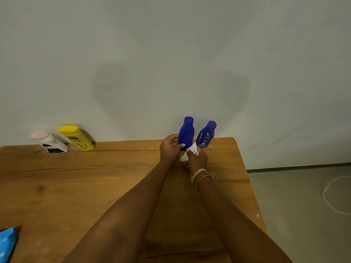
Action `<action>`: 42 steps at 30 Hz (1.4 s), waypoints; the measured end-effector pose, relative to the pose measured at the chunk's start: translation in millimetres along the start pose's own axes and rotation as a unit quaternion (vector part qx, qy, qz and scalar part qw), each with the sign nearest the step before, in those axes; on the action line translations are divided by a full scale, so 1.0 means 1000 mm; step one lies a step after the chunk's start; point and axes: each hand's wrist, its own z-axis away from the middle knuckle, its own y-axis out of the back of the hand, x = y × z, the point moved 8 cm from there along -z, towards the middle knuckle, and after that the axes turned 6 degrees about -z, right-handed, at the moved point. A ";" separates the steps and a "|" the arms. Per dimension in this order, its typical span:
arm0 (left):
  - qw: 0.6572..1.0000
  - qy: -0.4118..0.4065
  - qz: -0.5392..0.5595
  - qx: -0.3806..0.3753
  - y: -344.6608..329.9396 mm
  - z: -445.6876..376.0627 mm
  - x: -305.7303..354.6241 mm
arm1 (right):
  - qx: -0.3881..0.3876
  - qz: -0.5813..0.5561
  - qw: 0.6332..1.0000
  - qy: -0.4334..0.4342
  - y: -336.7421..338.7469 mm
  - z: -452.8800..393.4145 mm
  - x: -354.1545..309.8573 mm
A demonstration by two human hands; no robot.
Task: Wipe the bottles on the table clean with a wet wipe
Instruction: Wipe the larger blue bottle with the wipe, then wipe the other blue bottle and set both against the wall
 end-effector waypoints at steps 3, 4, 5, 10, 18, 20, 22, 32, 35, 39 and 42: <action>1.000 -0.011 -0.010 -0.002 -0.003 -0.005 -0.003 | -0.005 0.003 1.000 -0.004 -0.001 -0.003 0.001; 1.000 -0.014 -0.014 -0.003 -0.004 -0.007 -0.004 | -0.011 0.009 1.000 -0.005 -0.002 -0.004 0.001; 1.000 -0.016 -0.016 -0.005 -0.005 -0.008 -0.006 | -0.018 0.017 1.000 -0.005 -0.004 -0.005 0.001; 1.000 -0.018 -0.019 -0.013 -0.007 -0.011 -0.012 | -0.018 0.022 1.000 -0.001 -0.005 -0.007 0.002; 0.999 -0.022 -0.028 -0.034 -0.010 -0.015 -0.013 | 0.001 -0.006 1.000 -0.017 -0.007 -0.003 0.009; 0.999 -0.014 -0.024 -0.030 -0.009 -0.013 -0.014 | 0.014 -0.018 0.999 -0.032 -0.004 -0.004 0.017; 1.000 -0.008 -0.018 -0.022 -0.008 -0.009 -0.016 | 0.018 -0.024 0.999 -0.046 -0.002 -0.004 0.023; 0.999 0.034 -0.036 -0.011 -0.002 0.007 -0.013 | 0.013 -0.057 0.993 -0.105 0.016 0.009 0.028; 0.997 0.065 -0.040 0.013 0.001 0.017 -0.013 | 0.011 -0.047 0.994 -0.102 0.025 0.011 0.024; 0.994 0.057 -0.077 0.051 0.000 0.036 -0.004 | 0.041 -0.086 0.989 -0.109 0.046 0.016 0.014; 0.995 0.031 -0.089 0.030 -0.011 0.043 0.006 | 0.052 -0.069 0.991 -0.100 0.063 0.017 0.006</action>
